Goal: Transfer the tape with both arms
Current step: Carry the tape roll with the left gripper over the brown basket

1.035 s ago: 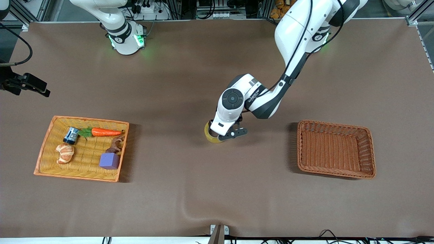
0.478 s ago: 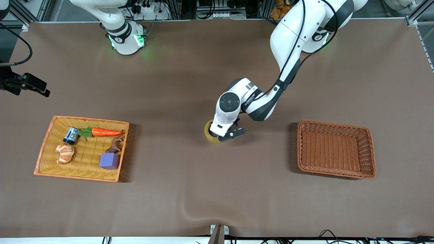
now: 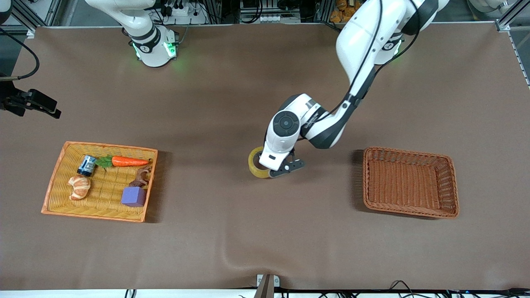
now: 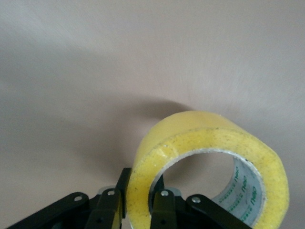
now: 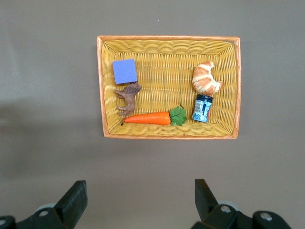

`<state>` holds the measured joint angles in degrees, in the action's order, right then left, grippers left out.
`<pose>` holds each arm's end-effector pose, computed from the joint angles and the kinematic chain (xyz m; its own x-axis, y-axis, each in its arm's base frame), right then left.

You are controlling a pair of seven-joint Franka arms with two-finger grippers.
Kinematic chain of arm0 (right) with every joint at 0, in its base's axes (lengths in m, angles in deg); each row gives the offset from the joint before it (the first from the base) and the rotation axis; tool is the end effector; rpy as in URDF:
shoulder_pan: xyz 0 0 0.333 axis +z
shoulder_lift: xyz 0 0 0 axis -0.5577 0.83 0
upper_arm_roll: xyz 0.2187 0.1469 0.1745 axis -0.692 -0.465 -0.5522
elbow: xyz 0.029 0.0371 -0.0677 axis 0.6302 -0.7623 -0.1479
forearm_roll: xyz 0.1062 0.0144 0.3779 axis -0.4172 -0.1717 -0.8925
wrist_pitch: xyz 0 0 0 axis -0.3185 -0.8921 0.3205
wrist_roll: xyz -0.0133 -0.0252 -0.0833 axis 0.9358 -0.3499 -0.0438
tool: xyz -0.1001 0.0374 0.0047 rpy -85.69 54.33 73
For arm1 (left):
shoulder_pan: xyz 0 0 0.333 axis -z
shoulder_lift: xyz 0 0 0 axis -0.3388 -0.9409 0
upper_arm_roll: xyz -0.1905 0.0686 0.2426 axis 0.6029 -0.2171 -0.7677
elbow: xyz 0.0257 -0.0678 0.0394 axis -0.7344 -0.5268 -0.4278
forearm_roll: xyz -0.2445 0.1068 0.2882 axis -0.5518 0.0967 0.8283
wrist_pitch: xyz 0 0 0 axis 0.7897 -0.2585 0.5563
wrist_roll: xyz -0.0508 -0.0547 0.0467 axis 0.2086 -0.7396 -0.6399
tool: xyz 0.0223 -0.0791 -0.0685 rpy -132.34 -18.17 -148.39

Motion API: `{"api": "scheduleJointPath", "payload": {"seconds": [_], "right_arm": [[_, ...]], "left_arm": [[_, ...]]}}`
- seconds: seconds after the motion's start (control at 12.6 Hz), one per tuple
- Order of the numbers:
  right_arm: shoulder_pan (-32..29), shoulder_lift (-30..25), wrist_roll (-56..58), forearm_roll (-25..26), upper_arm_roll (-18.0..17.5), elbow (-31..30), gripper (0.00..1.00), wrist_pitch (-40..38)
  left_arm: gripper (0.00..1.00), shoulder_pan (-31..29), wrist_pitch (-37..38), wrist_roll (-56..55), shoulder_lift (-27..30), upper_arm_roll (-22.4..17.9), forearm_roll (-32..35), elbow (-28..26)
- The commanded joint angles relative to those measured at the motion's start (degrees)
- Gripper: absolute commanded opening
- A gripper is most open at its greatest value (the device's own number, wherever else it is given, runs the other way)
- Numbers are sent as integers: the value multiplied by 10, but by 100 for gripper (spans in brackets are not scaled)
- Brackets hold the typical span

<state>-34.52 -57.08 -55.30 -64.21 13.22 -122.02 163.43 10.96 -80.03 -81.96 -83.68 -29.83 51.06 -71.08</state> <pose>0.5503 -0.0355 0.6186 0.9967 -0.0805 -0.0092 -0.0805 -0.9967 0.0030 0.5632 -0.4737 0.2661 0.9348 0.3502 -0.0597 0.3539 -0.9327 0.0700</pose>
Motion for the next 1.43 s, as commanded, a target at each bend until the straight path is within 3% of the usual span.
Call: {"api": "scheduleJointPath", "payload": {"seconds": [0.0, 0.16, 0.32, 0.56, 0.8, 1.19, 1.35], "right_arm": [[5, 8, -9, 10, 1, 14, 100, -5], [5, 8, -9, 9, 1, 14, 100, -5], [5, 8, -9, 9, 1, 14, 100, -5], [5, 8, -9, 9, 1, 13, 100, -6], [5, 8, -9, 9, 1, 14, 100, -4], [5, 8, -9, 9, 1, 14, 100, -5], [5, 8, -9, 9, 1, 14, 100, -4]], "left_arm": [[0, -41, 55, -2, 79, 1, 25, -16], [0, -105, 87, 31, 129, 5, 40, -17], [0, -173, 142, 147, 160, 7, 30, -20], [0, -263, 199, 270, 169, 7, 30, -40], [0, -343, 198, 373, 162, 8, 29, -59], [0, -407, 84, 428, 146, 7, 11, -166], [0, -430, 21, 463, 119, 4, 17, -175]]}}
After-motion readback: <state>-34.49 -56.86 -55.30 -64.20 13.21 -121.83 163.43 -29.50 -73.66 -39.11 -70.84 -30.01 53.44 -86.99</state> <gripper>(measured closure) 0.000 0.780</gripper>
